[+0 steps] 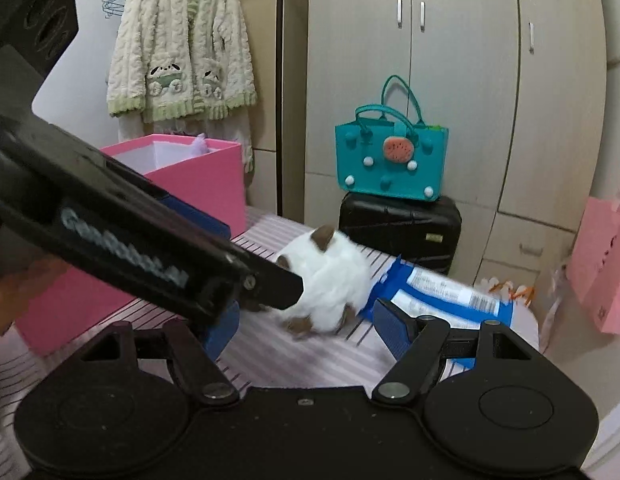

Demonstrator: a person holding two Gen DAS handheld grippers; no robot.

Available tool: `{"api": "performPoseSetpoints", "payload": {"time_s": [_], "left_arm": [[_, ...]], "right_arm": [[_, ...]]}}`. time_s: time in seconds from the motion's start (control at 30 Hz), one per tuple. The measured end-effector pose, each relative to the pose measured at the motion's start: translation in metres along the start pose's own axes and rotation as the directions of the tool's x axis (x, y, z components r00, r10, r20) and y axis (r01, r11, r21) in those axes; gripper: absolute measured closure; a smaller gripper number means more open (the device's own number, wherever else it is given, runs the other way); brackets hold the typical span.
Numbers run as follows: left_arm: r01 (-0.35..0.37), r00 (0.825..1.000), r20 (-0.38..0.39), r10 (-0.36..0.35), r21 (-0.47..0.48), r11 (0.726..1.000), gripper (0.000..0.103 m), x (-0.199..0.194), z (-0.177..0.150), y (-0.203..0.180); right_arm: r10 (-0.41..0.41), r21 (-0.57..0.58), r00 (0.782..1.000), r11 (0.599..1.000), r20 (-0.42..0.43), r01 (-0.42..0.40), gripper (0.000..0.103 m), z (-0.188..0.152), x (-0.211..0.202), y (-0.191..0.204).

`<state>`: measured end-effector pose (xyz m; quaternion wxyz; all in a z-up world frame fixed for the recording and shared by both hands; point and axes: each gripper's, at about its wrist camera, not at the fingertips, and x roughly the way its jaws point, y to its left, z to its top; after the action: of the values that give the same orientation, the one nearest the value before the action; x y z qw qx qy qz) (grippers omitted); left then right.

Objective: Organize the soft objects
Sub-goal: 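Close the left gripper on the white-and-brown fluffy plush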

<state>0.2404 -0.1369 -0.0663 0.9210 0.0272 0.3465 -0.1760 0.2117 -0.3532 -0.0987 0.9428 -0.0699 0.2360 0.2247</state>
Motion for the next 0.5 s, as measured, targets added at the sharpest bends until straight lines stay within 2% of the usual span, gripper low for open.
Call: {"api": "performPoseSetpoints", "payload": {"time_s": [0.17,0.27,0.37,0.5], "left_arm": [[0.000,1.000,-0.026,-0.001,-0.063,0.998,0.036,0.020,0.008,0.007],[0.010,0.999,-0.040,-0.015,-0.111,0.994,0.036,0.029,0.012,0.014],[-0.041,0.999,-0.010,0.040,-0.112,0.993,0.036,0.033,0.014,0.014],[-0.053,0.999,-0.010,0.052,-0.141,0.989,0.037,0.040,0.015,0.017]], "right_arm": [[0.028,-0.003,0.999,1.000,-0.028,-0.028,0.025,0.003,0.027,-0.010],[0.017,-0.009,0.999,1.000,-0.046,-0.017,0.025,0.005,0.040,-0.014],[0.058,-0.001,0.997,0.998,-0.046,-0.058,0.023,0.006,0.043,-0.016],[0.049,-0.026,0.998,0.998,-0.037,-0.050,0.020,0.008,0.051,-0.015]]}}
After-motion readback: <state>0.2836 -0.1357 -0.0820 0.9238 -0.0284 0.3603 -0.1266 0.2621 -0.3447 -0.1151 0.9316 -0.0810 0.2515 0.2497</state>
